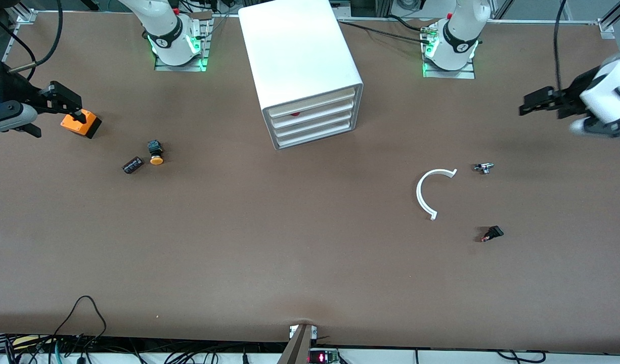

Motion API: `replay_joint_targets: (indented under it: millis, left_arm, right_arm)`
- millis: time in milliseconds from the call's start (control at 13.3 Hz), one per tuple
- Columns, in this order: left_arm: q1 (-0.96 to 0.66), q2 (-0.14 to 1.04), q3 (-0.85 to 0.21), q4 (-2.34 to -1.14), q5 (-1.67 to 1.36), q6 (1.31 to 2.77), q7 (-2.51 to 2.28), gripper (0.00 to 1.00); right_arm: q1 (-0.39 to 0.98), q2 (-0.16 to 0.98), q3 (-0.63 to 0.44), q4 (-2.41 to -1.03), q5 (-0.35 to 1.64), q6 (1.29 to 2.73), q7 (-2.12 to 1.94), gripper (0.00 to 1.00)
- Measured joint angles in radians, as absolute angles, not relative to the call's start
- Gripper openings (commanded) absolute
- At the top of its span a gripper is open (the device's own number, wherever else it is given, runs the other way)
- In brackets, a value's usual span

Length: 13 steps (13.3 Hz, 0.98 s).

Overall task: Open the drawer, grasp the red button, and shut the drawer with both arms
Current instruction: 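Reach the left gripper toward the white cabinet's top drawer handle, then grasp the top drawer handle with the left gripper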

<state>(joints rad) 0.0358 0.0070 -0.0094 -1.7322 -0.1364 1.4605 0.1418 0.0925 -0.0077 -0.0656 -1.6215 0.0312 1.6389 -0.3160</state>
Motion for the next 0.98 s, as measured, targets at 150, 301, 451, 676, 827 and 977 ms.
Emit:
replay_joint_targets:
  millis: [150, 301, 451, 676, 827, 977]
  left_arm:
    - [0.034, 0.084, -0.035, -1.734, -0.202, 1.433, 0.235, 1.0]
    - [0.032, 0.169, -0.067, -1.735, -0.271, 1.428, 0.272, 1.0]
    - [0.031, 0.249, -0.119, -1.735, -0.328, 1.419, 0.286, 1.0]
    - [0.022, 0.361, -0.21, -1.735, -0.462, 1.421, 0.287, 1.0]
    - [-0.001, 0.431, -0.234, -1.734, -0.546, 1.454, 0.289, 1.0]
    - [-0.033, 0.481, -0.239, -1.731, -0.619, 1.487, 0.323, 0.99]
  right_arm:
    - [0.093, -0.008, -0.066, -1.621, 0.031, 1.639, -0.316, 1.0]
    - [0.093, -0.008, -0.066, -1.621, 0.031, 1.639, -0.316, 1.0]
    - [0.093, -0.008, -0.066, -1.621, 0.031, 1.639, -0.316, 1.0]
    - [0.093, -0.008, -0.066, -1.621, 0.031, 1.639, -0.316, 1.0]
    - [0.093, -0.008, -0.066, -1.621, 0.031, 1.639, -0.316, 1.0]
    - [0.093, -0.008, -0.066, -1.621, 0.031, 1.639, -0.316, 1.0]
